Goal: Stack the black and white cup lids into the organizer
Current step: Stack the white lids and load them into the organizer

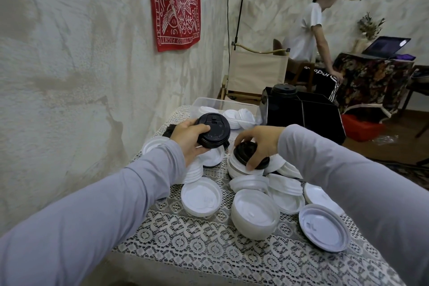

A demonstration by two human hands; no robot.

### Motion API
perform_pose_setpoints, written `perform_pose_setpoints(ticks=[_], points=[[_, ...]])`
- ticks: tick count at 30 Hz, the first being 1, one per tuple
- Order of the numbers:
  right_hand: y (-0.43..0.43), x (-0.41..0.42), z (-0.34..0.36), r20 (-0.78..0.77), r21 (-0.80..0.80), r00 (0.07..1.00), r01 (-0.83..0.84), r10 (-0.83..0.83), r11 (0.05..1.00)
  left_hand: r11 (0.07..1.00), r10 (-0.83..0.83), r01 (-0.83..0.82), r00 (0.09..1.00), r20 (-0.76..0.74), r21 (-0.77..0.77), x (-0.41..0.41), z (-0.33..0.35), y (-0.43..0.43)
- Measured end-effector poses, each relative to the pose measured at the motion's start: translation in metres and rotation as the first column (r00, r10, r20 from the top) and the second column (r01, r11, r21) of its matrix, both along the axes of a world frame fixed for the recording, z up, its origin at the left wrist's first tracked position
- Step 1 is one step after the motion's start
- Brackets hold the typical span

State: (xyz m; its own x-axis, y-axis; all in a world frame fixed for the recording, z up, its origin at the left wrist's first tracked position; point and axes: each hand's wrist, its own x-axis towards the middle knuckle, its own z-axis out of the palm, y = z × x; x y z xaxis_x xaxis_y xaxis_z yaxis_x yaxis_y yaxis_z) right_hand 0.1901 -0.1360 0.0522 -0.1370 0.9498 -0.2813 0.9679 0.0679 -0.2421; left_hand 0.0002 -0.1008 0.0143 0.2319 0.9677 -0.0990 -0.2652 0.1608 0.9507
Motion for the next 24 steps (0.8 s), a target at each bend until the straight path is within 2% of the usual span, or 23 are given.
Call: perform_pose_setpoints(ticks=[4, 11, 15, 21, 24], points=[[-0.002, 0.005, 0.003, -0.014, 0.031, 1.0, 0.025, -0.024, 0.999, 1.0, 0.008, -0.008, 1.0, -0.003, 0.0, 0.0, 0.0, 0.0], [-0.001, 0.012, 0.01, -0.198, 0.135, 0.977, 0.103, -0.075, 0.985, 1.0, -0.011, 0.011, 1.0, -0.001, 0.01, -0.001, 0.002, -0.002], [0.0, 0.01, 0.007, -0.18, 0.25, 0.983, 0.085, -0.04, 0.965, 0.999, -0.032, 0.032, 0.999, -0.005, 0.005, 0.0, 0.001, -0.004], [-0.003, 0.007, 0.006, -0.238, 0.358, 0.971, 0.084, 0.004, 0.93, 1.0, -0.027, 0.027, 1.0, -0.011, -0.013, 0.001, 0.002, -0.005], [-0.006, 0.003, 0.009, -0.222, 0.412, 0.97, 0.003, 0.097, 0.911, 1.0, -0.004, 0.004, 1.0, 0.007, -0.018, 0.001, 0.001, -0.006]])
